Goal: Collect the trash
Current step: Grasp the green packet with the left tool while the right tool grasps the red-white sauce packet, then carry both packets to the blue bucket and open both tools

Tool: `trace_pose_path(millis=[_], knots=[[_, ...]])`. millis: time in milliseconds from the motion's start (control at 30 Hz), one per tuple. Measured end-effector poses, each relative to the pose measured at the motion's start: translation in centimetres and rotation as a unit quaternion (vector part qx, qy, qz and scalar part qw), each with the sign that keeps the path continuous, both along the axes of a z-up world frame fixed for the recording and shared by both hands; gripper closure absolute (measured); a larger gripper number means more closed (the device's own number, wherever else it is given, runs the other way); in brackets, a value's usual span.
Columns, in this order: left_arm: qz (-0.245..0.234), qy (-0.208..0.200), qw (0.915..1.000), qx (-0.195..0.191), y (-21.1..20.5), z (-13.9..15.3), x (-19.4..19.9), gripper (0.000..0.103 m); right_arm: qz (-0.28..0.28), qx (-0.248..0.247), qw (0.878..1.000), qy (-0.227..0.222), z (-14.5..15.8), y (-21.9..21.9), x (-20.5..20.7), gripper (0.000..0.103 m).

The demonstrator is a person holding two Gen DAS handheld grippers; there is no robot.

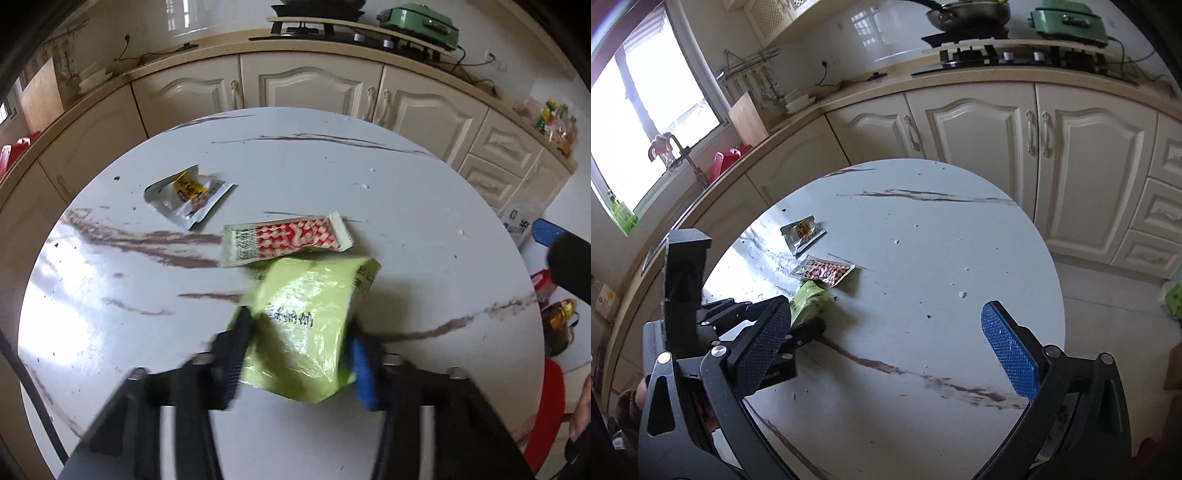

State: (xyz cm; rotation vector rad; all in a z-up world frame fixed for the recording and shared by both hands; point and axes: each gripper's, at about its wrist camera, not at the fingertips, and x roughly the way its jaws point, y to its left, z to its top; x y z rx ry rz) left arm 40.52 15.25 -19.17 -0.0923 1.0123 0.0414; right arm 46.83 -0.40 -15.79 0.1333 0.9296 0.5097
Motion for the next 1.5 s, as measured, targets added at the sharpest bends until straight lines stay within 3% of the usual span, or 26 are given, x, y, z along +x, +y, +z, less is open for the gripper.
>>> trace_pose_path(millis=[67, 133, 367, 533, 633, 900, 1100, 1200, 1300, 1333, 1500], knots=[[0.004, 0.0, 0.9999, -0.014, 1.2, 0.3, -1.0, 0.091, 0.004, -0.007, 1.0, 0.001, 0.0, 0.8, 0.1, 0.0], [0.002, -0.001, 0.9995, -0.031, 2.6, 0.4, -1.0, 0.096, 0.011, -0.019, 1.0, 0.001, -0.1, 1.9, 0.3, 0.0], [0.013, -0.014, 0.9979, -0.062, 5.5, 1.5, -4.2, 0.097, 0.073, -0.079, 0.994, -0.014, -0.9, 7.8, 1.3, 0.0], [0.043, -0.037, 0.9964, -0.063, 8.7, 2.8, -6.6, 0.097, 0.149, -0.163, 0.974, -0.048, -2.2, 13.5, 2.3, 0.0], [0.059, -0.048, 0.995, -0.065, 10.7, 3.3, -7.4, 0.097, 0.185, -0.187, 0.963, -0.053, -3.4, 15.7, 3.0, 0.0], [0.073, -0.048, 0.9937, -0.07, 13.5, 3.0, -6.8, 0.097, 0.226, -0.179, 0.958, -0.008, -6.8, 17.1, 5.5, 0.007], [0.067, -0.046, 0.9935, -0.079, 12.6, 2.0, -6.5, 0.097, 0.216, -0.176, 0.96, -0.006, -6.4, 16.6, 5.4, 0.028], [0.067, -0.048, 0.9936, -0.076, 12.2, 2.0, -6.5, 0.097, 0.222, -0.173, 0.96, 0.003, -5.8, 16.5, 4.9, 0.074], [0.068, -0.049, 0.9936, -0.076, 11.7, 2.1, -6.7, 0.097, 0.228, -0.169, 0.959, 0.014, -5.4, 16.7, 3.9, 0.078], [0.067, -0.049, 0.9936, -0.077, 11.5, 2.2, -6.8, 0.096, 0.229, -0.166, 0.959, 0.015, -5.3, 16.7, 3.4, 0.083], [0.063, -0.051, 0.994, -0.073, 10.6, 2.9, -7.4, 0.096, 0.226, -0.119, 0.966, 0.03, -5.2, 15.8, 1.3, 0.088]])
